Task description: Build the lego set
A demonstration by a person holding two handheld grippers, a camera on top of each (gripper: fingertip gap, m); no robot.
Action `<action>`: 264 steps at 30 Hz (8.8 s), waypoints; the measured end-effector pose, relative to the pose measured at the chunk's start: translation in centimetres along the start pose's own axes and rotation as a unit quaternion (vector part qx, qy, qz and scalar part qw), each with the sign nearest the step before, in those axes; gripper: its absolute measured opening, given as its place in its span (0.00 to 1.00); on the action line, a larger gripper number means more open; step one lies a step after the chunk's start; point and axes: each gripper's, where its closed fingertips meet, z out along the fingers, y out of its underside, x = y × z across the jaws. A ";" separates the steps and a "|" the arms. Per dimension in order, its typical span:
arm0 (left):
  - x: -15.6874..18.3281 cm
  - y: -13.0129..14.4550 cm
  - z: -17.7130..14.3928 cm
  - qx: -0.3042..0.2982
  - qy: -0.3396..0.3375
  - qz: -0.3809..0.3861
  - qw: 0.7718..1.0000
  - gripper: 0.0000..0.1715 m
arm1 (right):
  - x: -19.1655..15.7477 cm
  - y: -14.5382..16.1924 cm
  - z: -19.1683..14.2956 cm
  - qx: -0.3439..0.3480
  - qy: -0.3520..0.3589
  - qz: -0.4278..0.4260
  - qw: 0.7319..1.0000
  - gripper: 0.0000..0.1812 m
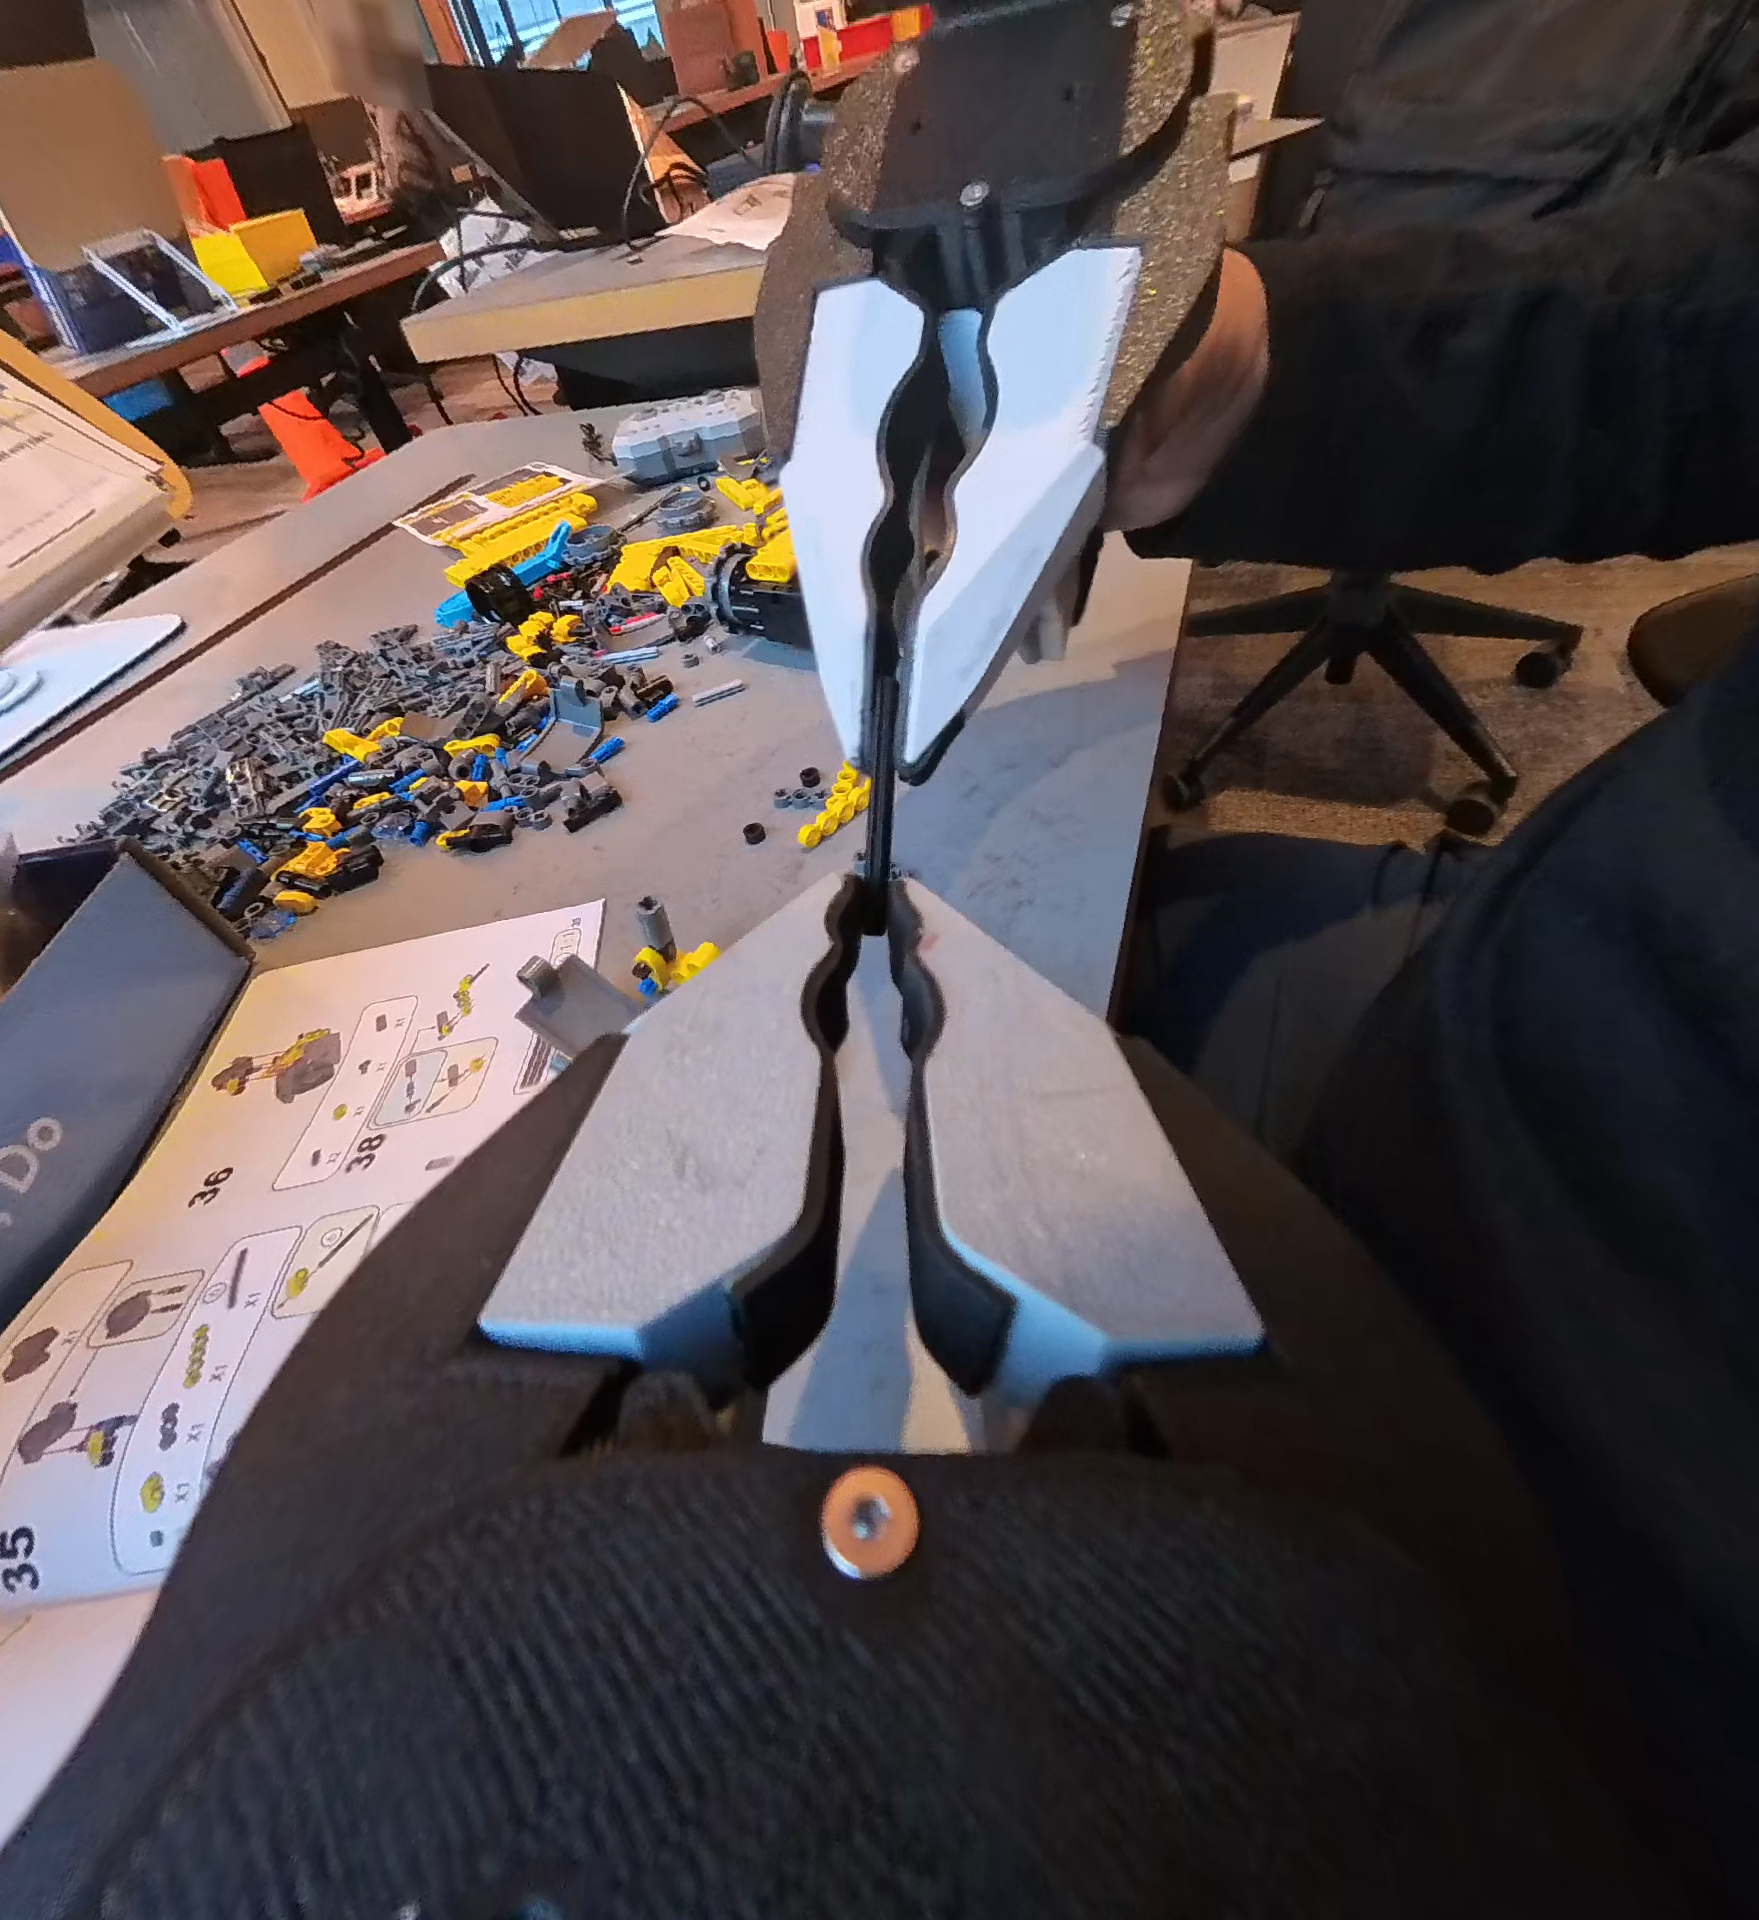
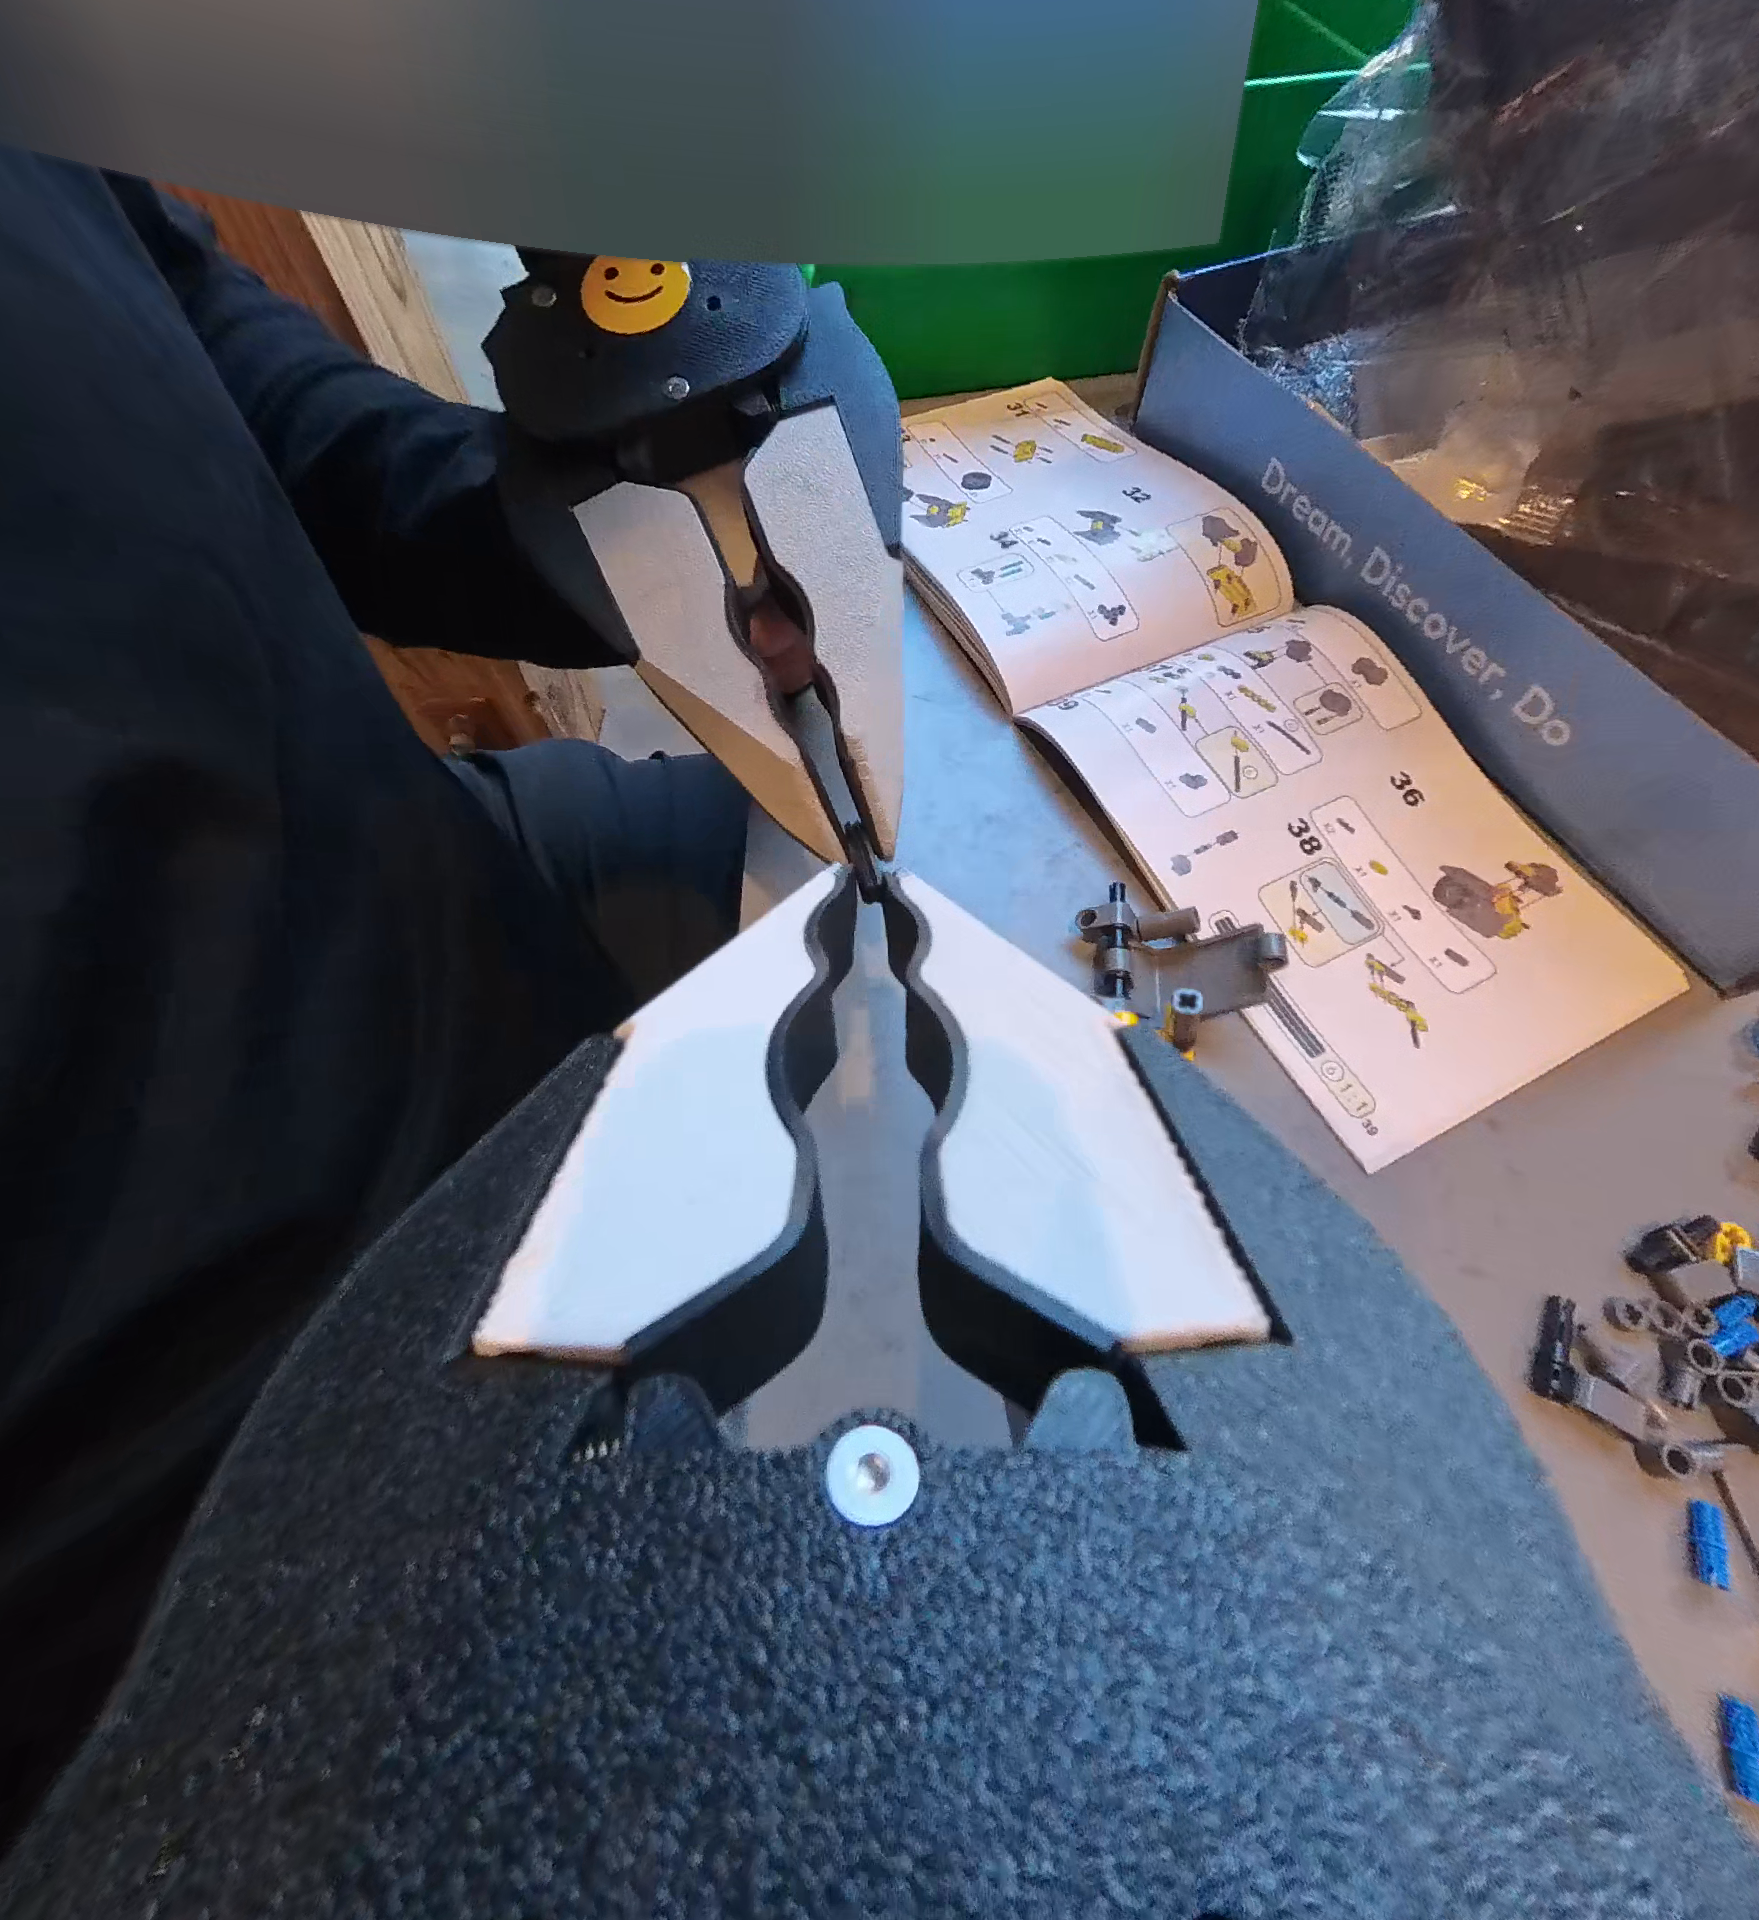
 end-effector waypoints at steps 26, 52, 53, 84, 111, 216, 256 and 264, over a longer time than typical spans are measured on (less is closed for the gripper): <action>0.6 -0.2 -0.8 0.015 0.087 -0.093 0.992 0.02 | -0.9 -0.8 0.5 -0.017 -0.038 -0.054 0.998 0.03; 1.7 1.4 0.9 -0.056 0.126 -0.115 0.984 0.02 | -0.5 5.1 -3.7 0.005 0.045 0.087 0.995 0.11; 1.8 1.5 1.0 -0.061 0.129 -0.116 0.983 0.02 | -0.7 5.3 -3.5 0.006 0.045 0.089 0.995 0.12; 2.1 0.9 1.9 -0.055 0.150 -0.161 0.974 0.02 | -0.6 2.1 -2.1 0.066 0.039 0.025 0.997 0.07; 1.3 2.3 1.2 -0.092 0.116 -0.149 0.978 0.02 | 5.1 4.3 -4.6 -0.039 0.152 0.031 0.987 0.02; 2.3 -2.1 0.5 0.048 0.194 -0.173 0.965 0.02 | -1.7 0.2 -2.6 0.035 -0.007 -0.027 0.999 0.04; -1.4 7.3 2.5 -0.243 0.084 -0.075 0.963 0.07 | 2.9 4.2 1.9 -0.284 0.019 -0.012 0.959 0.02; -1.3 5.1 2.5 -0.200 0.091 -0.065 0.973 0.02 | 2.3 3.5 2.3 -0.275 0.001 -0.002 0.961 0.02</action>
